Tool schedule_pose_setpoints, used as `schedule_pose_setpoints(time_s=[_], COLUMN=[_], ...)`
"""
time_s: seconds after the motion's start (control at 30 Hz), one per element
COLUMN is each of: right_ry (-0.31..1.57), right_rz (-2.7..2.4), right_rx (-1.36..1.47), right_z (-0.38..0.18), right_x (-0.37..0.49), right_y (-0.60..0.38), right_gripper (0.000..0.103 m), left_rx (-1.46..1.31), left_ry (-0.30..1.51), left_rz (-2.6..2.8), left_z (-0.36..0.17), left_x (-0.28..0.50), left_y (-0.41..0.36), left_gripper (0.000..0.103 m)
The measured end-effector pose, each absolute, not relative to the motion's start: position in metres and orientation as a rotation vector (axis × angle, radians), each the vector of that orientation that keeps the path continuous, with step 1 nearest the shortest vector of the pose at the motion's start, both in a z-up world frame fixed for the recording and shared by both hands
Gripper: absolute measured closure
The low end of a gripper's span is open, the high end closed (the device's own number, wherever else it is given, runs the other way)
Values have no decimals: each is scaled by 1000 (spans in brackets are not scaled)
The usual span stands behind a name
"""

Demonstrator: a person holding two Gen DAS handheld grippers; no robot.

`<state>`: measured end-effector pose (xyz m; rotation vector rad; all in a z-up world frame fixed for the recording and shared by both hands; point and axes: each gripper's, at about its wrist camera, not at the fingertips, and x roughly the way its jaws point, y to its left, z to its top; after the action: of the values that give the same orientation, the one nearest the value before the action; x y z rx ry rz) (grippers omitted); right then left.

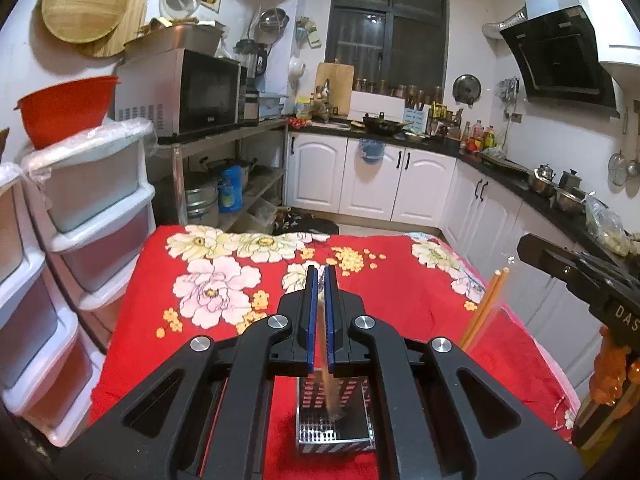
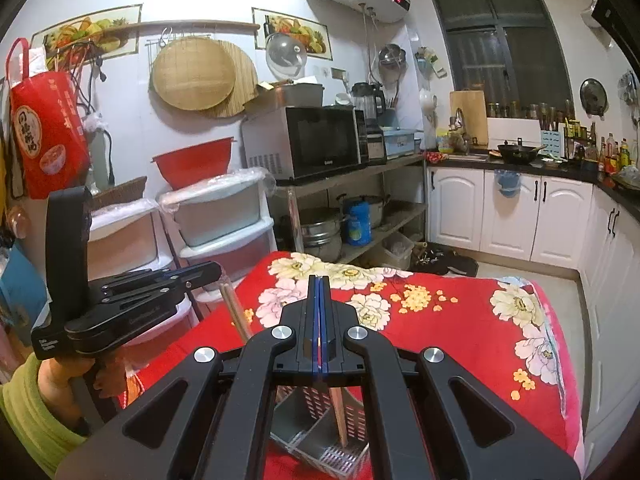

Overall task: Organize utensils
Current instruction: 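Lower both chopsticks into the caddy slots and open both grippers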

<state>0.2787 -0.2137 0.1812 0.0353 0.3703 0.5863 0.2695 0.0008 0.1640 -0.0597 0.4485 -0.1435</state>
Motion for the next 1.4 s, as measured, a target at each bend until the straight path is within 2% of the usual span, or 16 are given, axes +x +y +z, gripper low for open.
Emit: schedule_pose_setpoints(time_s=[0.33,0.83,0.93,1.07,1.1,1.13,1.2,1.3,1.4], right_ry=[408,483,497,507,511,514,514,517,519], right_rz=[641,550,536,519,514,511,497,490,489], right_rx=[50,91,93,87,90,93,96,96,84], right_z=[163,141,137,133,132,132,131,131,131], right_x=[288,300,300,298,298,297,294,292,288], right_y=[-212,-225,-229,-235,-237,-238,-241,-243,-243], right_gripper=[102,102,102,101,95,84,74,72,59], left_rx=[-123,-135,-143,-153,-155,-158,-161,-171,-169], left_ry=[506,493,495,498,500,500,500,502,498], left_rz=[-136,-105,-100,-99,-98,-97,-95,-89,-82], left_z=[131,128,127,127,127,126,126,126,126], left_x=[266,253,252,250,249,248,246,243,240], left_y=[8,17,18,18,18,18,18,19,21], left_gripper=[103,102,100,91,90,88,83,75,64])
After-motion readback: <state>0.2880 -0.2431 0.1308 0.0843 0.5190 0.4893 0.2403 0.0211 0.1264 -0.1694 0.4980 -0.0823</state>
